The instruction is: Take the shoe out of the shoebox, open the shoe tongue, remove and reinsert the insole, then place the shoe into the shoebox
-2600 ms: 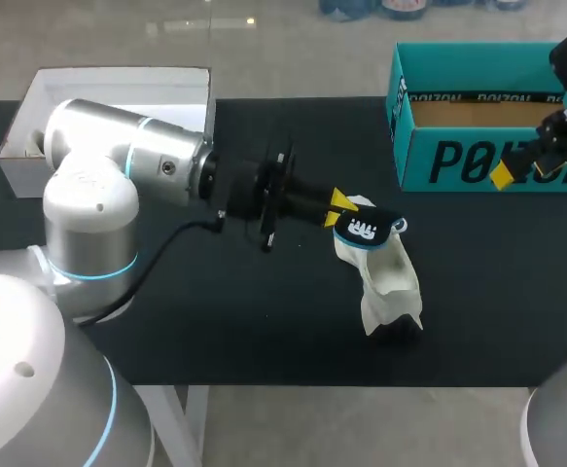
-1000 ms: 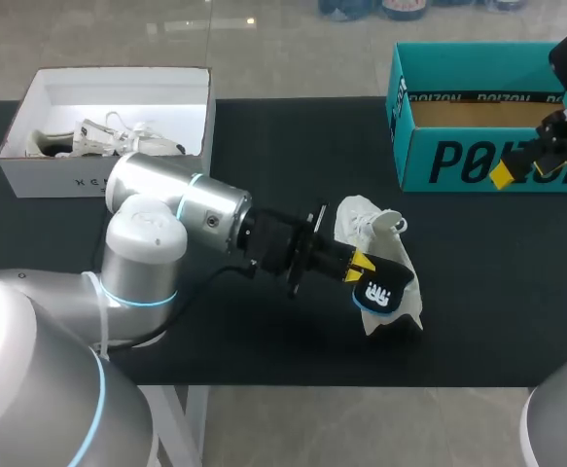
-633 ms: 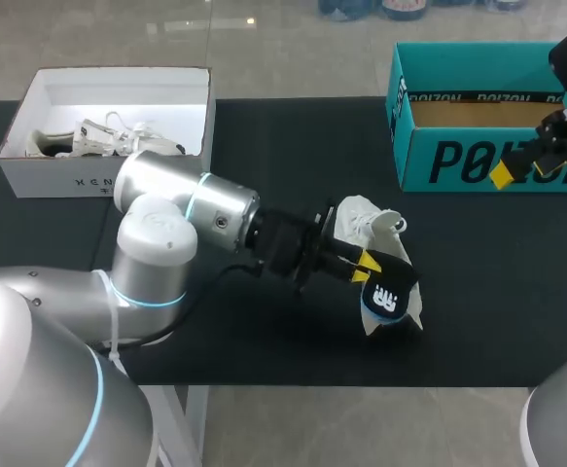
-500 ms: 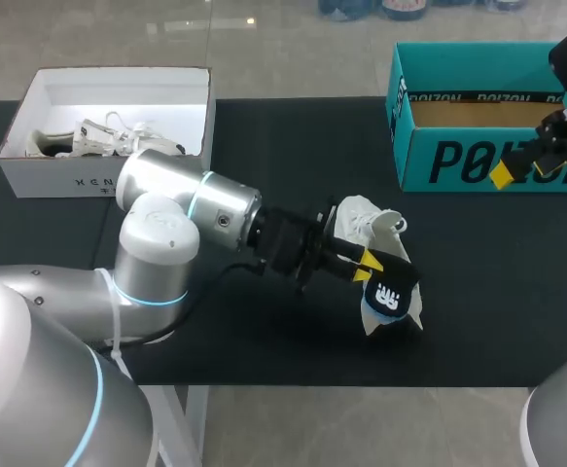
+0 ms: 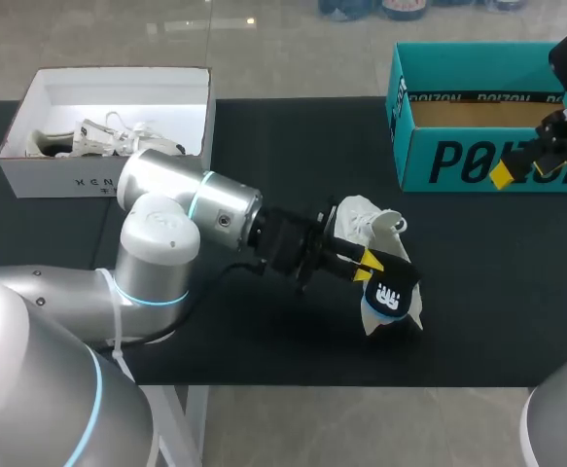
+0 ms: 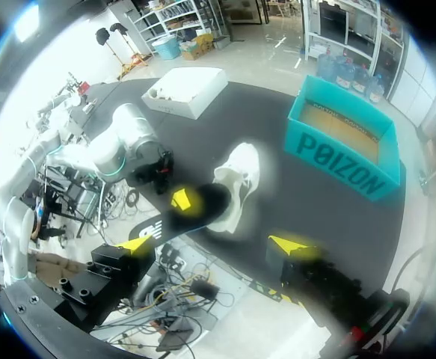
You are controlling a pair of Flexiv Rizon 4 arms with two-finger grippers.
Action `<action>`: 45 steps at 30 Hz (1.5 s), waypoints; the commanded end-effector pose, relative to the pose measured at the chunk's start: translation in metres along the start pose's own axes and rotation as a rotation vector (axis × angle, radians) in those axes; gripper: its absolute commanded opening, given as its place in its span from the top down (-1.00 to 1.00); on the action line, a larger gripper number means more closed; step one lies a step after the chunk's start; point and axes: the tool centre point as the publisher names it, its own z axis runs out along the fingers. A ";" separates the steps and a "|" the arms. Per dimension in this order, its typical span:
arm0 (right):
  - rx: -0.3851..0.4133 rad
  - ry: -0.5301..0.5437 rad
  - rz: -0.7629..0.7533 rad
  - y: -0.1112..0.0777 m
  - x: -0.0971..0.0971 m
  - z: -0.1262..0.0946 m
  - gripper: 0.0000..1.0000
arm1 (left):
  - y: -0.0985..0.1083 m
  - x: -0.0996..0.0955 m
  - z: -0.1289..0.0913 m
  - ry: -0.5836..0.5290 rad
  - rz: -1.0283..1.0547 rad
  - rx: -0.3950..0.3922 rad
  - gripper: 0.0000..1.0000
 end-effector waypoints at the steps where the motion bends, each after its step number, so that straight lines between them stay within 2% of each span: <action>1: 0.007 0.001 0.002 0.003 0.000 0.001 -1.00 | 0.000 0.000 0.001 0.003 0.000 -0.002 1.00; 18: 0.007 0.001 0.002 0.003 0.000 0.001 -1.00 | 0.000 0.007 0.003 0.021 -0.012 -0.006 1.00; 31: 0.007 0.001 0.002 0.003 0.000 0.001 -1.00 | 0.025 0.020 0.006 0.034 -0.022 -0.023 1.00; 45: 0.007 0.001 0.002 0.003 0.000 0.001 -1.00 | 0.048 0.017 0.024 -0.005 -0.031 -0.015 1.00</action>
